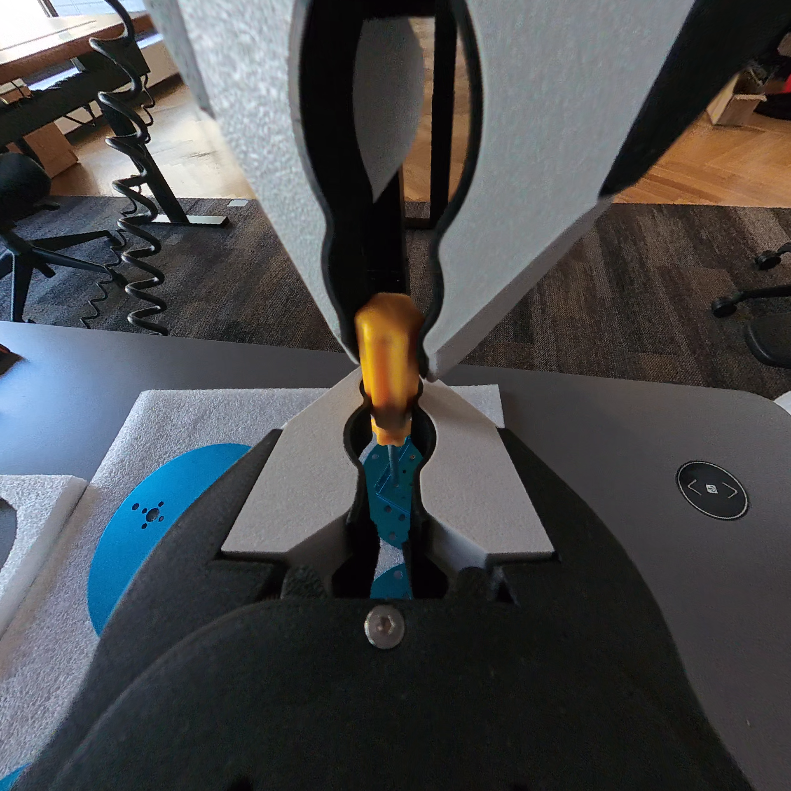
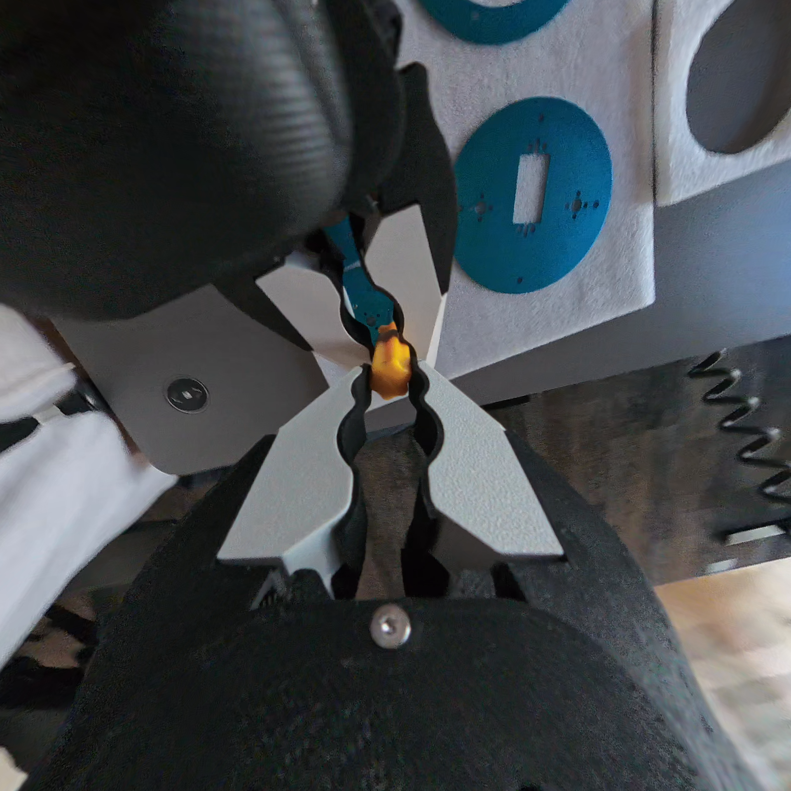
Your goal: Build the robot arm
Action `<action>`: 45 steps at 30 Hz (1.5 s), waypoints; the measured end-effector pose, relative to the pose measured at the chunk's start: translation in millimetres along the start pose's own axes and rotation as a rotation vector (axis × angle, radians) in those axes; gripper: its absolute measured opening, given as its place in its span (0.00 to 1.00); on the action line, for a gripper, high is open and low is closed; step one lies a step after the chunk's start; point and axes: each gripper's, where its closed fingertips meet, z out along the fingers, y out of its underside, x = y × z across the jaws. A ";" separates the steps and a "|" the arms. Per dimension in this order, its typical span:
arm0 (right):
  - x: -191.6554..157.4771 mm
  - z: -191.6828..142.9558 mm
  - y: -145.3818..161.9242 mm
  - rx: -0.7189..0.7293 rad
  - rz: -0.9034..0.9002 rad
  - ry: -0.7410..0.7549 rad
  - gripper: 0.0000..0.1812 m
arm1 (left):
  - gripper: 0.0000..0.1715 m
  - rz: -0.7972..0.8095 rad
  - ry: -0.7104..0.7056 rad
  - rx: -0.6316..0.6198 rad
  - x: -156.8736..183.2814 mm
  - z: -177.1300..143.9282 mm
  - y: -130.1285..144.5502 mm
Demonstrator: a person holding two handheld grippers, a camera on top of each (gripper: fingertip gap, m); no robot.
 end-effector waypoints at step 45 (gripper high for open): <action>-0.9 7.4 -2.2 0.039 -0.100 0.010 0.09 | 0.35 -0.077 0.114 -0.073 11.4 -20.8 12.3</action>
